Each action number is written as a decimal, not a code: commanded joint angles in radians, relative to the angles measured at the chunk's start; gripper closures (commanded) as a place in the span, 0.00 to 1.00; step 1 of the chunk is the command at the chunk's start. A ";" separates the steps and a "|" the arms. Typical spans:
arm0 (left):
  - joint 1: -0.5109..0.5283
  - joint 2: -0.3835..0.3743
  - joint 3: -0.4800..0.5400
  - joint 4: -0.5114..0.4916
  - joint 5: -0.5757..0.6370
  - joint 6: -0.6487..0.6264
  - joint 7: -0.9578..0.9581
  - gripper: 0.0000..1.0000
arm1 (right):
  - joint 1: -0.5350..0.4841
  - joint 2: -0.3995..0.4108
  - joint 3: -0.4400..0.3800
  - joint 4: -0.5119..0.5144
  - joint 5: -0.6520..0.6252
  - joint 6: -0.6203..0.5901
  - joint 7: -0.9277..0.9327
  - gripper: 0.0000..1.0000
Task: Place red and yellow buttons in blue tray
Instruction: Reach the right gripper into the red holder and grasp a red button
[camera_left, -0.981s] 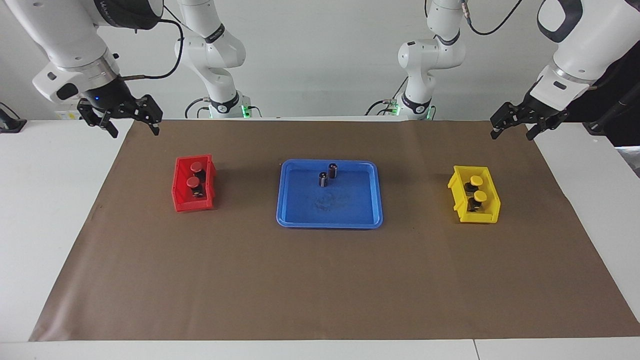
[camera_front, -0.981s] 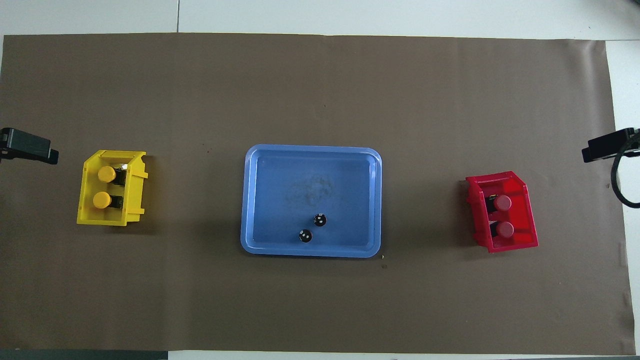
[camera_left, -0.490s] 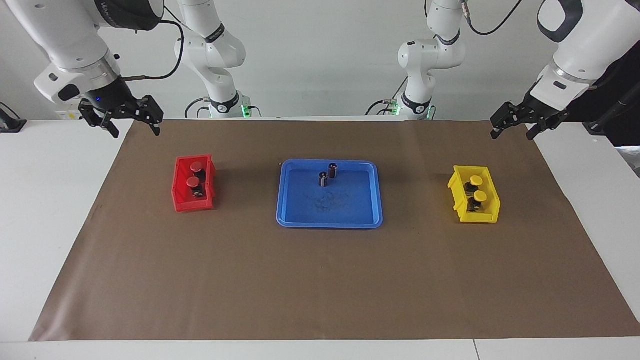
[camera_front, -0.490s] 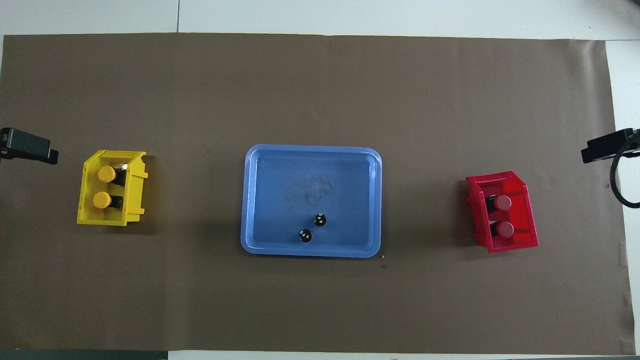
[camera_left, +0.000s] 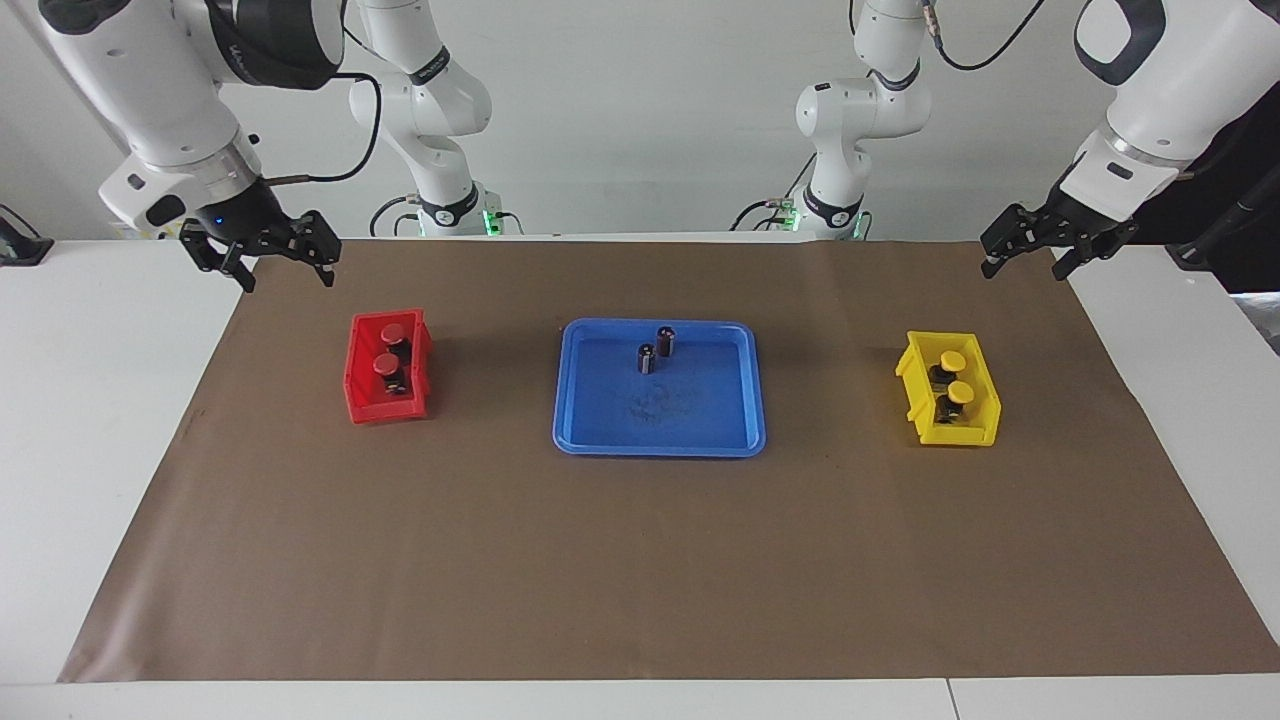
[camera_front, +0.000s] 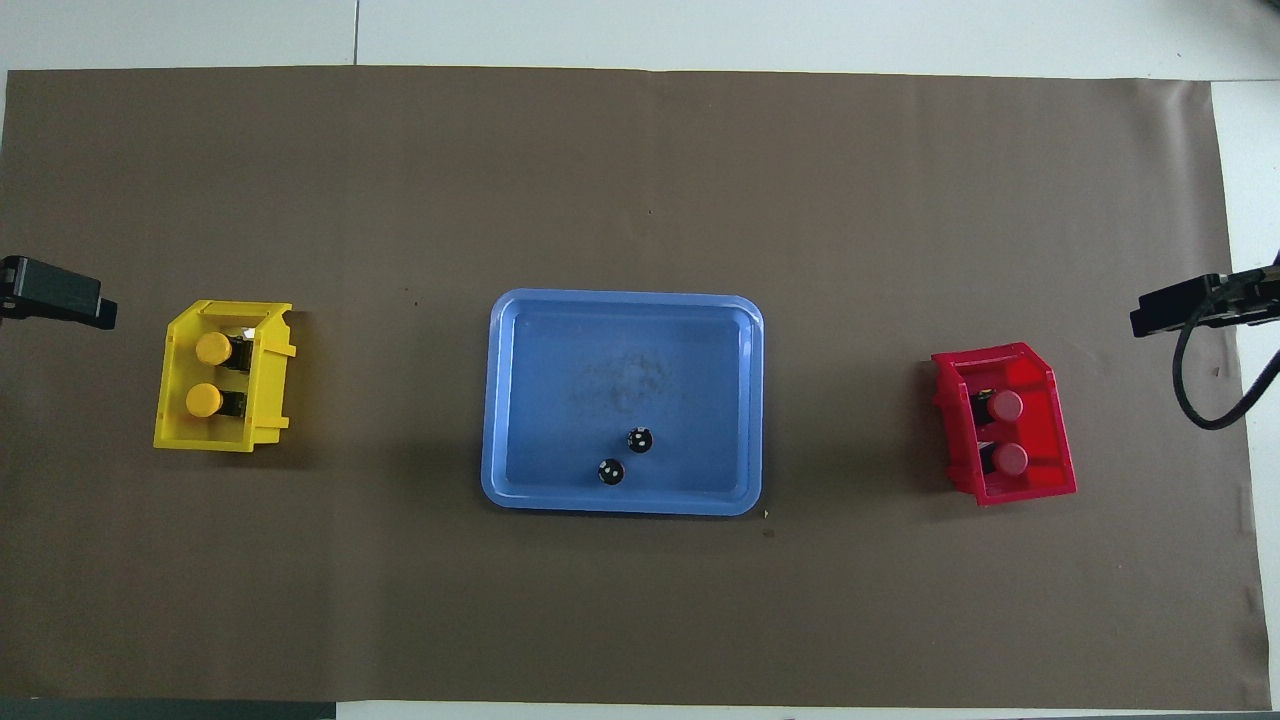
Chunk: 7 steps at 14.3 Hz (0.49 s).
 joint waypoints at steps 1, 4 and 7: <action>0.003 -0.012 0.002 -0.008 0.001 -0.011 0.005 0.00 | 0.009 -0.094 0.006 -0.203 0.005 0.128 0.011 0.00; 0.010 -0.020 0.002 -0.016 -0.001 -0.010 0.006 0.00 | 0.007 -0.060 0.004 -0.323 0.009 0.248 0.006 0.04; 0.010 -0.020 0.002 -0.017 0.001 -0.010 0.006 0.00 | 0.009 -0.038 0.004 -0.423 0.066 0.383 0.005 0.21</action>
